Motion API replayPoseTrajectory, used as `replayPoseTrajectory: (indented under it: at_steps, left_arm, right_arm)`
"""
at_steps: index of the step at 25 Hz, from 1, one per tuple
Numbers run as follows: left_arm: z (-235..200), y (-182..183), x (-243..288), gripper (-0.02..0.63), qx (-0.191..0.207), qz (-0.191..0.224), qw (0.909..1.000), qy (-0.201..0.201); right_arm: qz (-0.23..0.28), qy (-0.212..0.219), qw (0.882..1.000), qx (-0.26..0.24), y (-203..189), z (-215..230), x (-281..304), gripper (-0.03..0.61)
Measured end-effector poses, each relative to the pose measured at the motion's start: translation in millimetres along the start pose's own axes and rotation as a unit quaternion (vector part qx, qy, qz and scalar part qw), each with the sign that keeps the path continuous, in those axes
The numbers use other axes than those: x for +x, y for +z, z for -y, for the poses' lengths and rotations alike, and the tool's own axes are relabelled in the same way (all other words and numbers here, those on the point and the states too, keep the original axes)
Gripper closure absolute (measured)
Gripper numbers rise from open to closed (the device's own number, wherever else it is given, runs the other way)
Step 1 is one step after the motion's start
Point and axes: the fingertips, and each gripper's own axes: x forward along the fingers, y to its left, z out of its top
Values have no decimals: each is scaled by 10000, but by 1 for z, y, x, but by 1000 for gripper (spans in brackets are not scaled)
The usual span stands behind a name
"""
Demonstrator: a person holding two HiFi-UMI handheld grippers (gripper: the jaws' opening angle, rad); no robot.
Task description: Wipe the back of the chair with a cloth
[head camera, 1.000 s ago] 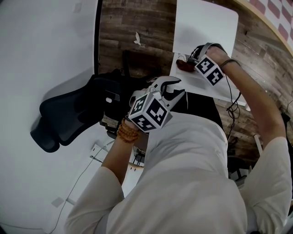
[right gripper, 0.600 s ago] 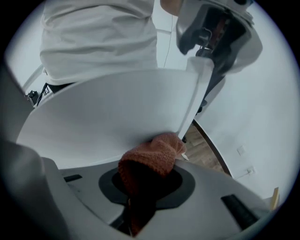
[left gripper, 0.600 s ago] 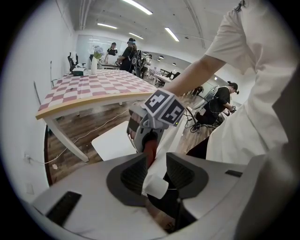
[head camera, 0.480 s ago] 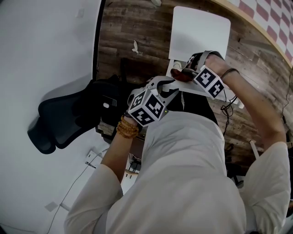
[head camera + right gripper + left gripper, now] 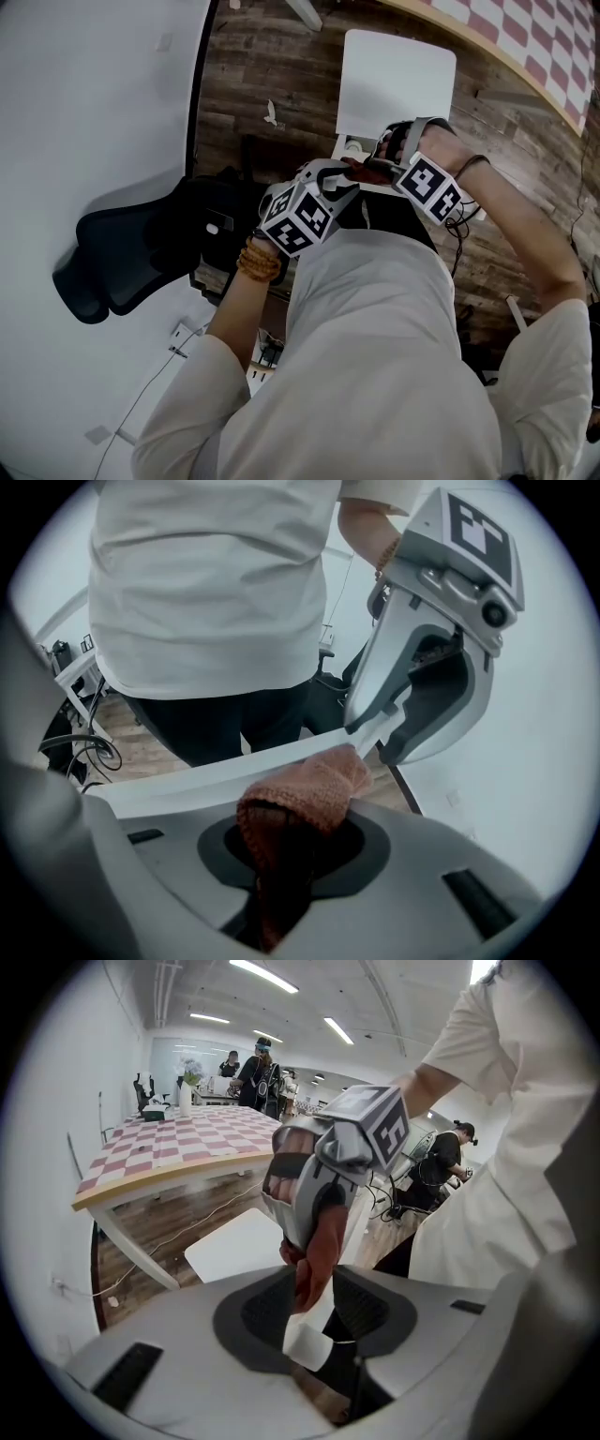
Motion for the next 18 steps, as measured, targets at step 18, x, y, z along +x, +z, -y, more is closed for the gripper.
replayPoseTrajectory:
  at_steps: [18]
  left_arm:
    - [-2, 10, -7, 463, -222, 310, 9992, 108]
  right_arm:
    - [-504, 674, 9961, -264, -49, -32, 57, 482]
